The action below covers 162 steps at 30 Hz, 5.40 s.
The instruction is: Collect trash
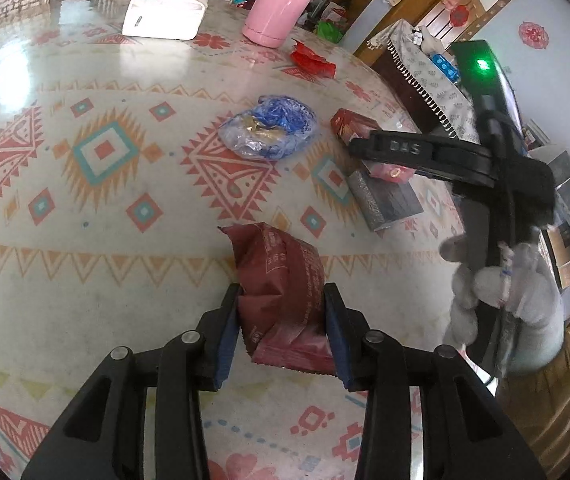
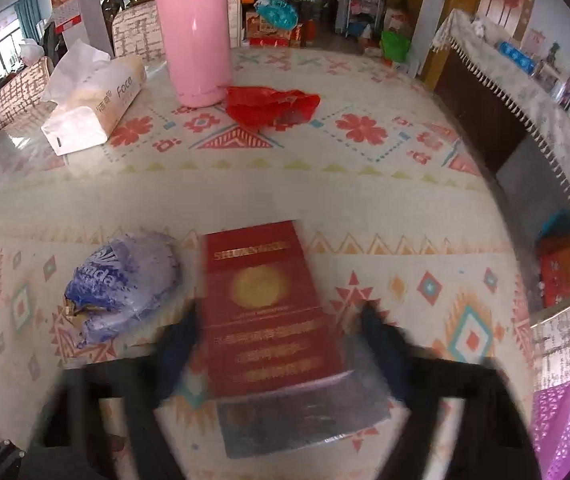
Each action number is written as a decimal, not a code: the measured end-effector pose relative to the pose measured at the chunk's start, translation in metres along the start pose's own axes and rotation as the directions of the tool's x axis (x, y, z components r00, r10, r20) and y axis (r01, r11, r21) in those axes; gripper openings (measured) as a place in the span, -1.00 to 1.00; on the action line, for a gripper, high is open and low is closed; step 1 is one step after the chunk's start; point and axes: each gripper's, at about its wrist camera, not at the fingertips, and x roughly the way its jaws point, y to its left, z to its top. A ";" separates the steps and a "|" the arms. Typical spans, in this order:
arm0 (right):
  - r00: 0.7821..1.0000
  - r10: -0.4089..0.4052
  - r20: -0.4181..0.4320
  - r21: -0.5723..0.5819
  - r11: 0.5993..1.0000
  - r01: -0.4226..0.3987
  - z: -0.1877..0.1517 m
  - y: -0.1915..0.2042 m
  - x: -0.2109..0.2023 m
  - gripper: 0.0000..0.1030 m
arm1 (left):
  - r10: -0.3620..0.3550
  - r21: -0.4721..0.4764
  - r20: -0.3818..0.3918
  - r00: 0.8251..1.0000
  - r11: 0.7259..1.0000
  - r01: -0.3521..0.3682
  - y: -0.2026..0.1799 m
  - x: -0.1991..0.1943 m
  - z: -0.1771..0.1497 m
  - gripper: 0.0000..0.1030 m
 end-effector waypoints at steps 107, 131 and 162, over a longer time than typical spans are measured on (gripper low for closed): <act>0.911 -0.091 0.402 0.459 0.881 -0.114 -0.312 -0.295 -0.219 0.18 | 0.130 0.613 0.208 0.970 0.755 -0.232 -0.324 0.036 -0.069 -0.38; 0.924 -0.166 0.345 0.577 0.814 -0.069 -0.297 -0.376 -0.189 0.22 | -0.112 0.722 -0.041 0.993 0.684 0.107 -0.459 0.107 -0.056 0.00; 0.919 0.099 0.381 0.375 0.892 -0.252 -0.270 -0.196 -0.180 0.75 | 0.081 0.518 0.179 0.980 0.839 -0.164 -0.219 -0.026 -0.070 0.65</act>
